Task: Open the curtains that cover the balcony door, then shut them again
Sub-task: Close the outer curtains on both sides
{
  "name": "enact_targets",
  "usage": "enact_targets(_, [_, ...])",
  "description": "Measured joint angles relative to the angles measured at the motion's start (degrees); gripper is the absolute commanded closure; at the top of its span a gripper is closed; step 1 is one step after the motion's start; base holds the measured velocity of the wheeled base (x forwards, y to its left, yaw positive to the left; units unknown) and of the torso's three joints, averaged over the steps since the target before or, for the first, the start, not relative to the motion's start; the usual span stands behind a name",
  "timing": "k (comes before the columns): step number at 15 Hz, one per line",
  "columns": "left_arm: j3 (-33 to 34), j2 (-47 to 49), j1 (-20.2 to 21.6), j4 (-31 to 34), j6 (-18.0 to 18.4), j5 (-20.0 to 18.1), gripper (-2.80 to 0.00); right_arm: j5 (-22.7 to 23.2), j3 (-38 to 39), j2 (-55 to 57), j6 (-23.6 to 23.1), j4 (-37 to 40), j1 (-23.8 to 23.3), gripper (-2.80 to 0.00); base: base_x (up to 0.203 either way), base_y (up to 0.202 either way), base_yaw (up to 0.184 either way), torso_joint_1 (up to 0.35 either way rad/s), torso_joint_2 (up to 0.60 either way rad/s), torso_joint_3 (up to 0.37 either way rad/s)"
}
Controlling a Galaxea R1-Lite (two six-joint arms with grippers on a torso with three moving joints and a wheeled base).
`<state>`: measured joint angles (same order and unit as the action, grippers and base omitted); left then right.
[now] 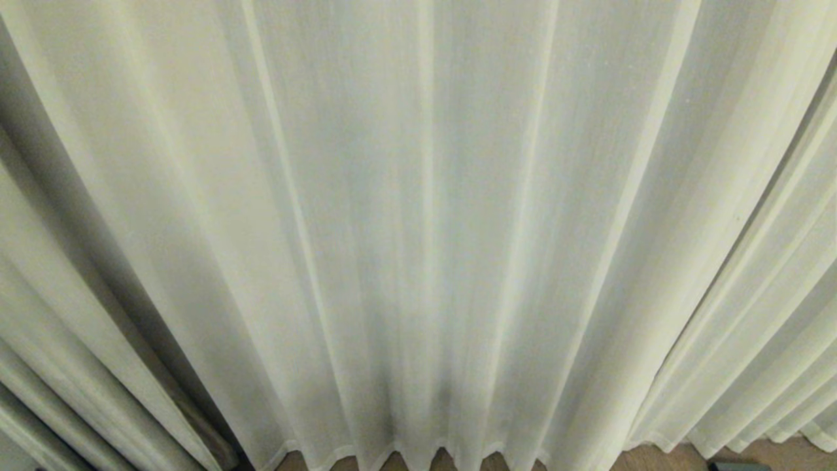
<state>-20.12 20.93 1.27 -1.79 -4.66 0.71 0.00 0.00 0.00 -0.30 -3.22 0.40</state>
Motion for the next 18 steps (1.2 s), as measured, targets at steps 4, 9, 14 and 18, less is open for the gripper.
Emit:
enact_targets(4, [-11.67,21.15,8.57,-10.8,-2.18,-1.29,0.0,0.0,0.0,0.0,-0.02,0.02,0.04,0.0,0.0,0.0,0.0,0.0,0.0,0.0])
enact_targets(9, [-26.32,50.05,26.36,-33.45,-6.08,-6.8,0.0,0.0,0.0,0.0,0.0,0.02,0.01,0.0,0.0,0.0,0.0,0.0,0.0,0.0])
enact_targets(14, [-43.35,71.39,36.78,-42.32,-9.88,-9.39,0.0,0.0,0.0,0.0,0.0,0.0,0.04,0.0,0.0,0.0,0.0,0.0,0.0,0.0])
enact_targets(18, [-50.81,81.02,39.39,-42.69,-10.08,-9.76,0.0,0.0,0.0,0.0,-0.02,0.0,0.0,0.0,0.0,0.0,0.0,0.0,0.0,0.0])
